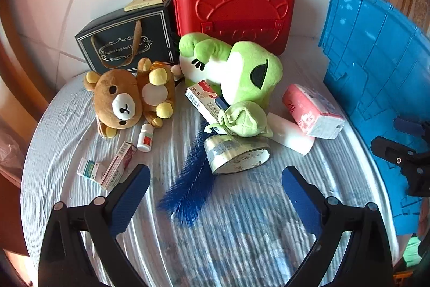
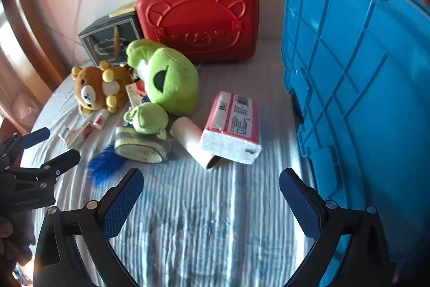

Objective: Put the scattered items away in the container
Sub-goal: 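Grasp the clear tape roll with the left tool while the right tool grasps the pink tissue pack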

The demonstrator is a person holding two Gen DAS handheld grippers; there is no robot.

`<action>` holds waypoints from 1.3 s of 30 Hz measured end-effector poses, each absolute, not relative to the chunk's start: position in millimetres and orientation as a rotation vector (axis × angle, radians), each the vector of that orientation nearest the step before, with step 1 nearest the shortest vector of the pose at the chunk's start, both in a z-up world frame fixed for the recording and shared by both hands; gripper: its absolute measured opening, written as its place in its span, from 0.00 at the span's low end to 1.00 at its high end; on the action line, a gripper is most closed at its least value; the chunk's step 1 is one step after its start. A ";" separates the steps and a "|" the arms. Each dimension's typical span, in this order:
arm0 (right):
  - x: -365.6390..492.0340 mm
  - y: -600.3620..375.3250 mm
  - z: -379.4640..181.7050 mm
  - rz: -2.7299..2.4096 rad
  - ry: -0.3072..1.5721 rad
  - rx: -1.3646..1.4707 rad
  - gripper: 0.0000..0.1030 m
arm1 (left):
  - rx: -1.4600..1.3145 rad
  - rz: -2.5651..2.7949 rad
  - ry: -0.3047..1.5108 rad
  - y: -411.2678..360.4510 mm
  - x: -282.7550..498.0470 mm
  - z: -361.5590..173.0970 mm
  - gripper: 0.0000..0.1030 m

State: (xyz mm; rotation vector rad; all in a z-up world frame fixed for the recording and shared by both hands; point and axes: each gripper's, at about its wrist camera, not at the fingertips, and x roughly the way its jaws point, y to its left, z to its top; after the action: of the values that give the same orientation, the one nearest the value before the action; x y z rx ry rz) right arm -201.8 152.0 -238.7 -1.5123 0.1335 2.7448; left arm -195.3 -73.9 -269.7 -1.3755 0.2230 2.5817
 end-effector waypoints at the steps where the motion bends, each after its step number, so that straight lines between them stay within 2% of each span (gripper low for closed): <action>1: -209.6 152.5 -250.2 2.727 0.136 -1.525 0.99 | -1.383 2.559 0.255 -73.0 -203.7 -282.8 0.97; 7: -240.4 159.2 -300.3 2.643 0.146 -1.563 0.99 | -1.375 2.434 0.480 -66.6 -234.4 -345.0 0.97; 15: -268.7 161.4 -326.9 2.607 0.135 -1.578 0.99 | -1.313 2.378 0.473 -50.9 -256.9 -371.1 0.97; 16: -271.9 161.9 -328.6 2.603 0.141 -1.579 0.99 | -1.306 2.372 0.473 -47.5 -258.7 -372.6 0.94; 18: -277.5 162.6 -330.9 2.601 0.155 -1.574 0.99 | -1.329 2.343 0.476 -41.3 -262.3 -377.1 0.71; 19: -280.2 163.1 -331.9 2.600 0.158 -1.571 0.99 | -1.356 2.332 0.478 -39.7 -263.9 -379.8 0.47; 20: -283.0 163.9 -333.4 2.597 0.165 -1.571 0.99 | -1.373 2.331 0.471 -39.9 -264.1 -380.7 0.40; 25: -292.0 172.8 -338.1 2.558 0.239 -1.556 0.99 | -1.343 2.344 0.412 -45.3 -241.8 -370.7 0.39; 29: -300.8 181.3 -347.7 2.512 0.275 -1.547 1.00 | -1.319 2.372 0.370 -51.3 -221.2 -361.2 0.34; 32: -308.6 185.1 -358.5 2.482 0.249 -1.554 1.00 | -1.318 2.386 0.332 -55.4 -209.3 -357.7 0.28; 39: -322.2 186.0 -374.0 2.487 0.132 -1.552 1.00 | -1.324 2.404 0.306 -59.1 -194.4 -360.3 0.28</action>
State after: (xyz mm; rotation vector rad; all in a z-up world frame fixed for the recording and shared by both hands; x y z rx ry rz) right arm -322.2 186.0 -374.0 -1.5521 0.1322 2.4873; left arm -194.4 -59.1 -360.3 -1.3244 0.3064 2.4037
